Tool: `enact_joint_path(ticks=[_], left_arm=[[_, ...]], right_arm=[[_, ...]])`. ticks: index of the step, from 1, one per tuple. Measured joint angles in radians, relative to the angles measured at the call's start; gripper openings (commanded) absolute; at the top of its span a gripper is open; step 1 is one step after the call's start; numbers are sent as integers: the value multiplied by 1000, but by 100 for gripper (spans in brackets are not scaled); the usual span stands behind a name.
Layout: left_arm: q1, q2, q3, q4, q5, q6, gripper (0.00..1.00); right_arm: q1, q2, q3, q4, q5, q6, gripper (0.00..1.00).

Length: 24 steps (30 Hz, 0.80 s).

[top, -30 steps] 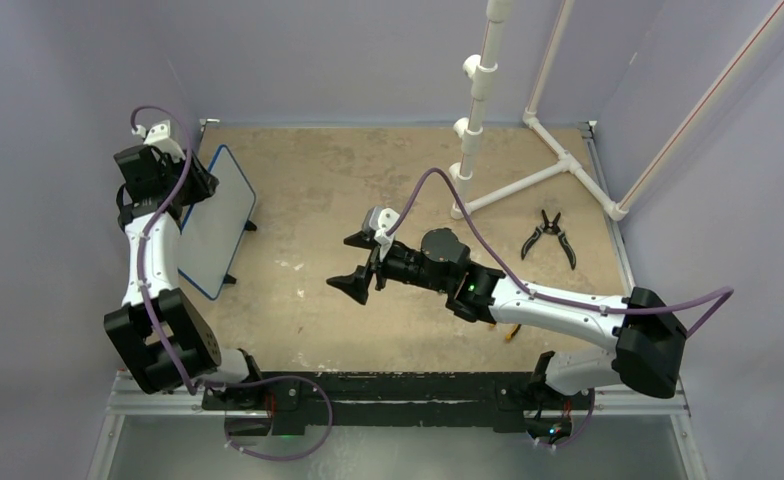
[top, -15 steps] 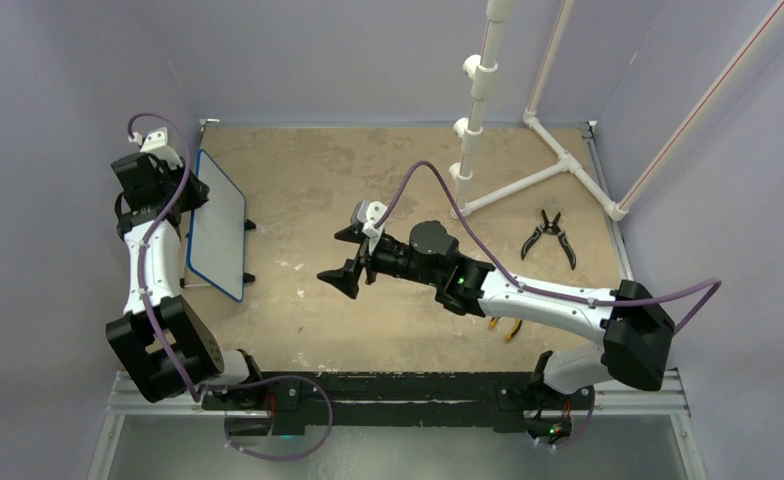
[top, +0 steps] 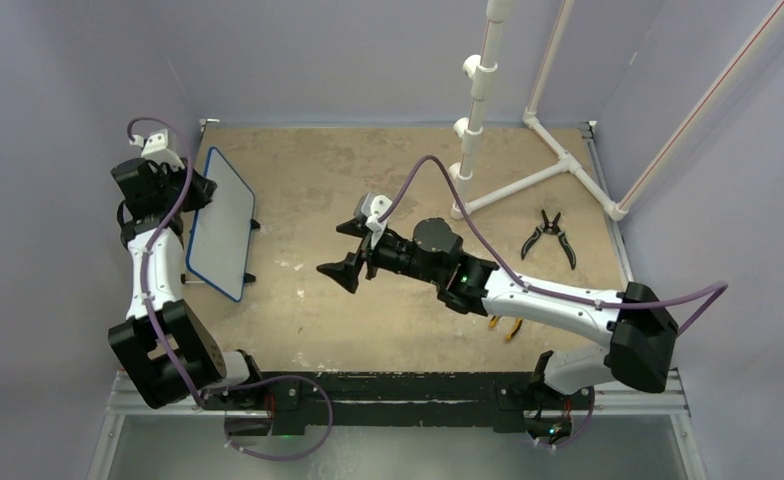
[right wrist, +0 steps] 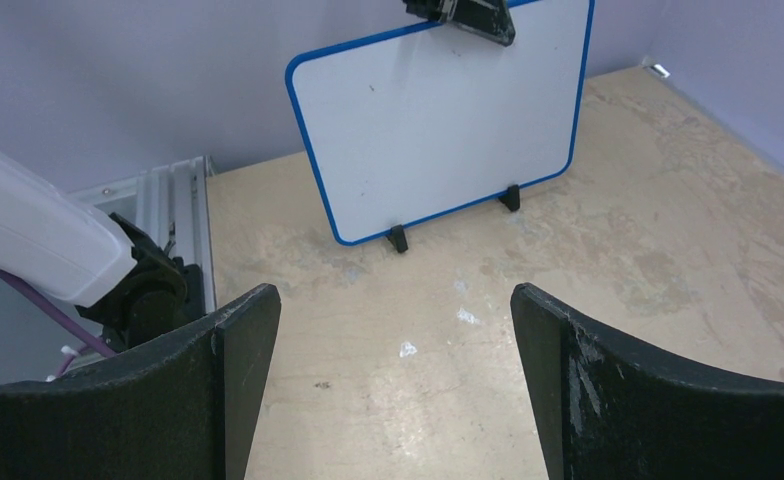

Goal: Write a sentence on the whiteboard
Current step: Move the whiteboard to the center of the board.

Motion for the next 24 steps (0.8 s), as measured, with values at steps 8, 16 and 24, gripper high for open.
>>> enact_joint_path(ticks=[8,16,24], left_arm=[[-10,-3,-17,40,5,-64,0],[-75,0,-42,88,2,-153,0],[-224,46,-42,162,-20,-241,0]], right_arm=[[0,-61,-52,42,13,1,88],[0,-68,-129,79,14,10,88],[0,-96,-158,100,15,10,88]])
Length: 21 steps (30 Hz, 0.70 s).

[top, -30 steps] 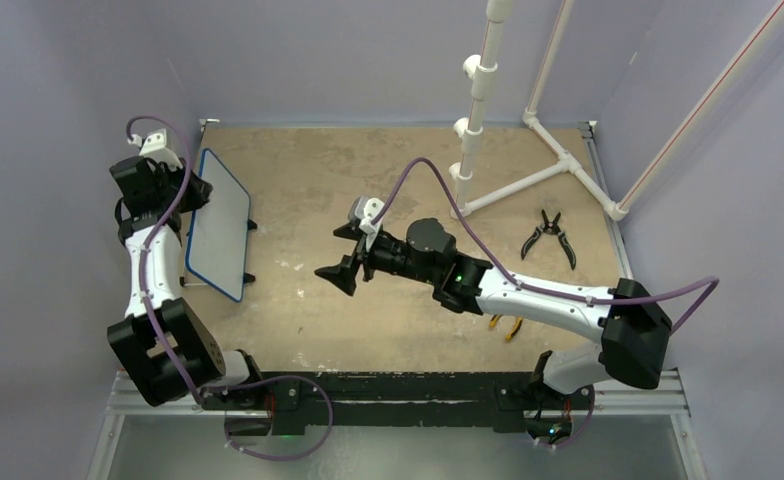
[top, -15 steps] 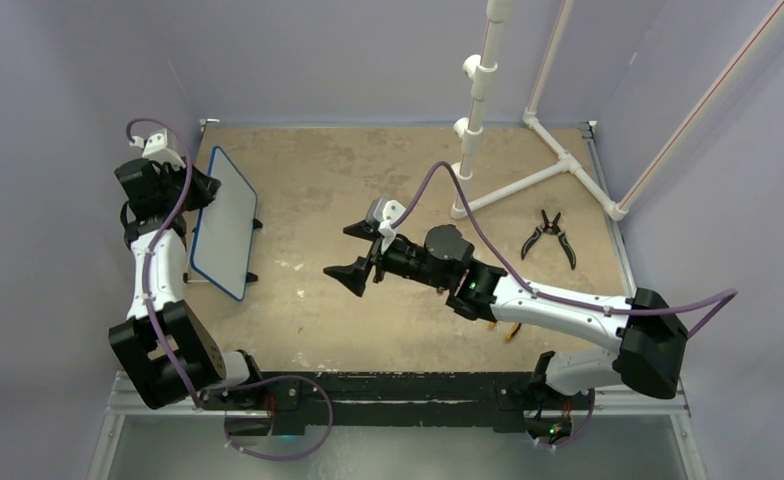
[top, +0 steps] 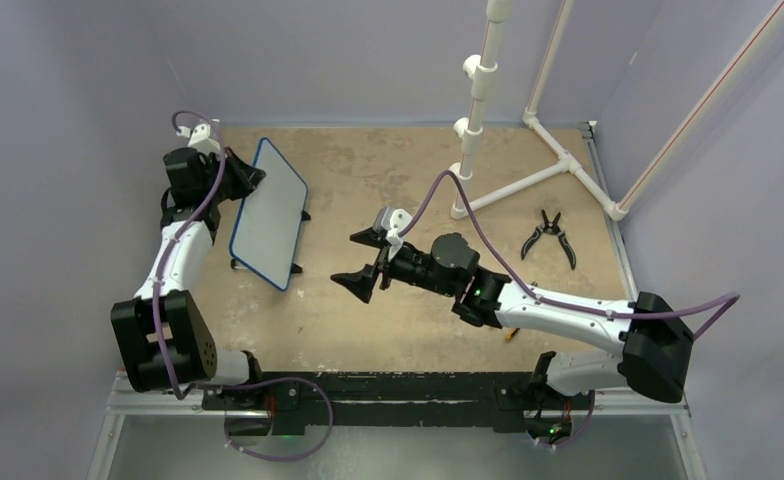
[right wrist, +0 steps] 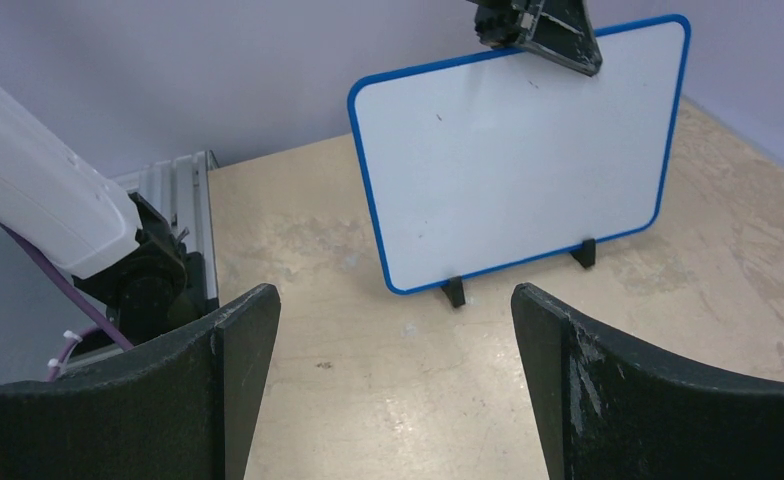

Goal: Write a sentence on the whiteboard
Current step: Move the whiteboard to the center of the board.

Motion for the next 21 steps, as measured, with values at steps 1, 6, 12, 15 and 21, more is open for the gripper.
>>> enact_joint_path(ticks=[1,6,12,15,21], left_arm=[[-16,9,5,7,-1,-6,0],[-78,62,42,28,7,-24,0],[-166,165,151,3,39,7,0],[-202,214,212,-32,71,48,0],[-254,288,308,-94,147,125,0]], right_arm=[[0,-3,-2,1,0,0,88],[0,-17,-16,6,2,0,89],[0,-18,-33,6,17,4,89],[0,-19,-45,14,36,13,89],[0,-49,-84,29,89,33,89]])
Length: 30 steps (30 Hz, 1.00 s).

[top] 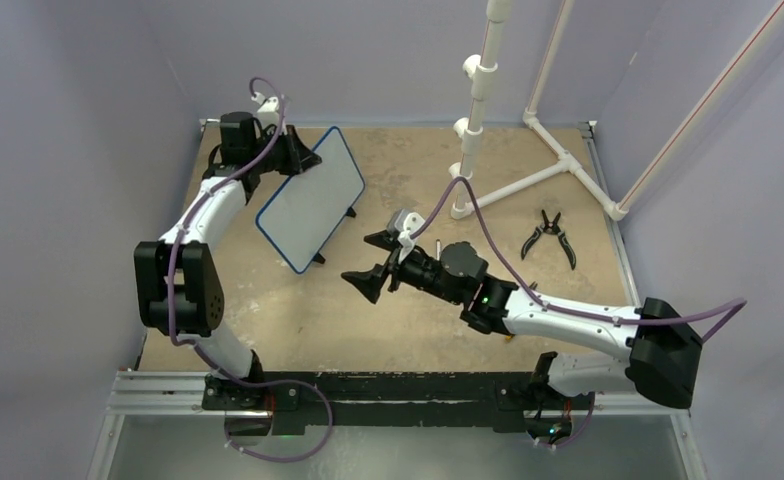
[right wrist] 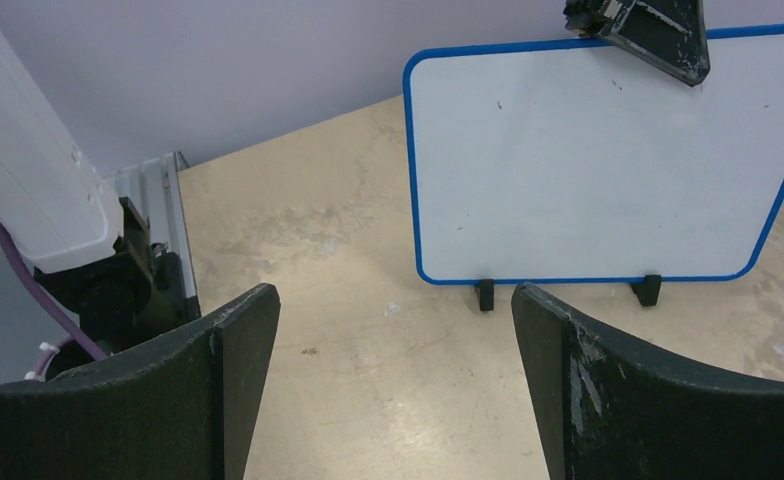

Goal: Write a sentence on the whiteboard
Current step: Move the whiteboard to the center of the board.

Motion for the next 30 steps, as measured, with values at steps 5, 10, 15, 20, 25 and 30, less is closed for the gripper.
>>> enact_joint_path(ticks=[5,10,15,20,25,30], left_arm=[[-52,34,54,-59,46,69,0],[-125,36,66,-102,102,130,0],[-170,48,91,-150,142,183,0],[-179,50,100,-167,143,208,8],[-188,32,95,-185,122,200,42],[-212,-8,63,-221,69,177,66]], right_arm=[[0,-48,-26,10,74,23,89],[0,-108,-56,17,232,76,92],[-32,-142,-66,-20,365,155,87],[-216,-152,-93,-122,371,288,81],[-326,-161,-112,-253,375,379,80],[-351,-101,-106,-375,376,434,78]])
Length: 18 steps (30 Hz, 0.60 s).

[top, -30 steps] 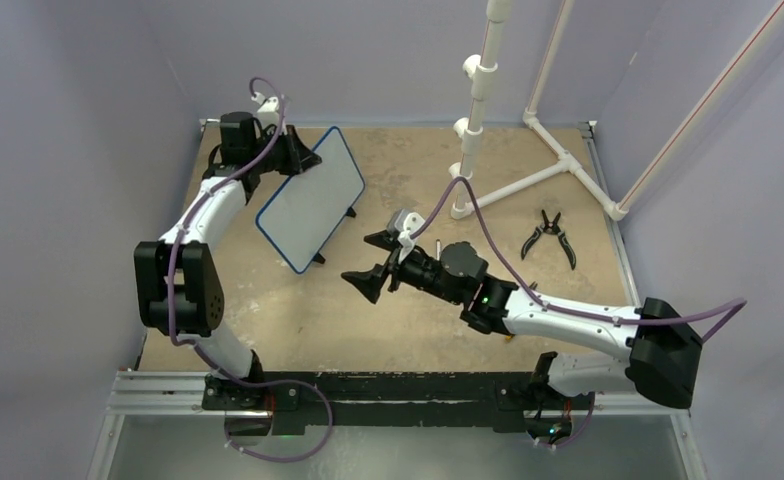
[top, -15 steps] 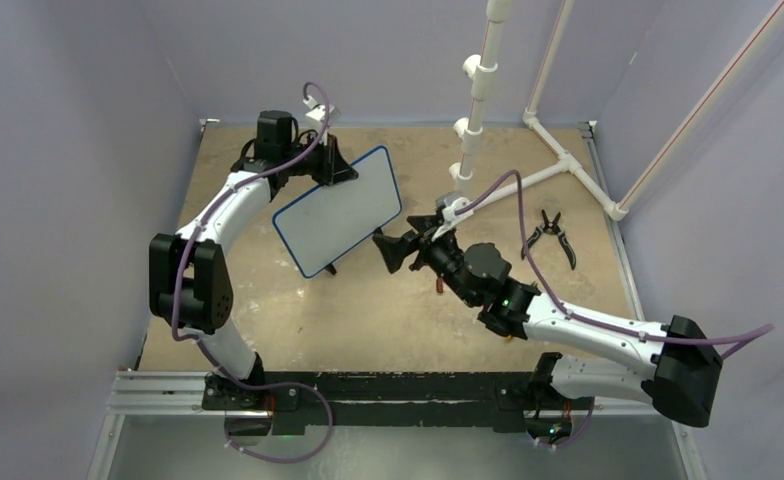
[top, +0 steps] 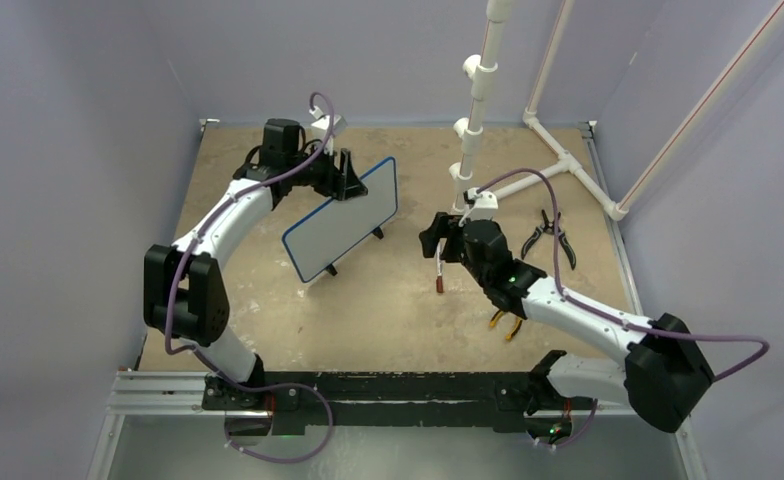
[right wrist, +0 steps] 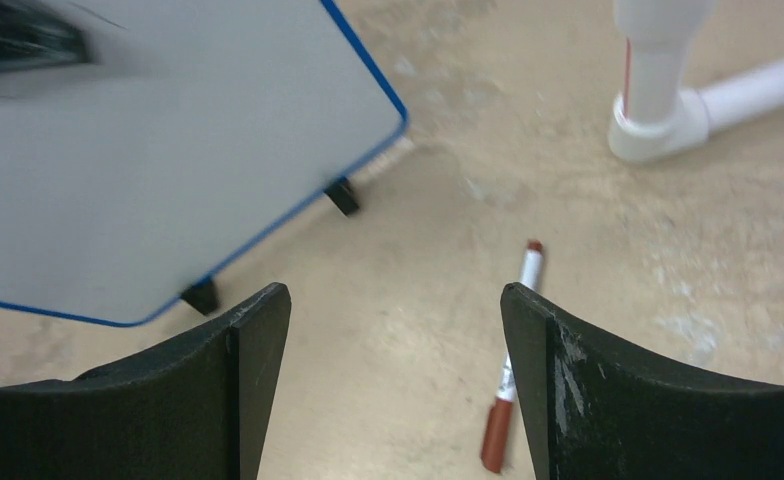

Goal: Write a sentence on the whiteboard
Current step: Move the whiteboard to the center of the board.

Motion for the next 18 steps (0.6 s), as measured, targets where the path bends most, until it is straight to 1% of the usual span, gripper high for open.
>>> enact_joint_path(ticks=[3,7,12,18], left_arm=[[-7,-45,-32,-17,-73,-6,70],[-6,-124,-72,-26,-174,-10,71],[-6,-190,-74,-24,-272,-10,71],[-6,-210,-74,-24,-386,-10,72]], right_arm=[[-11,72,20,-68,3,17,77],[-25,163,76,-130,6,29,76],[-35,218,121,-146,4,34,75],[-36,286,142,-151,6,44,72]])
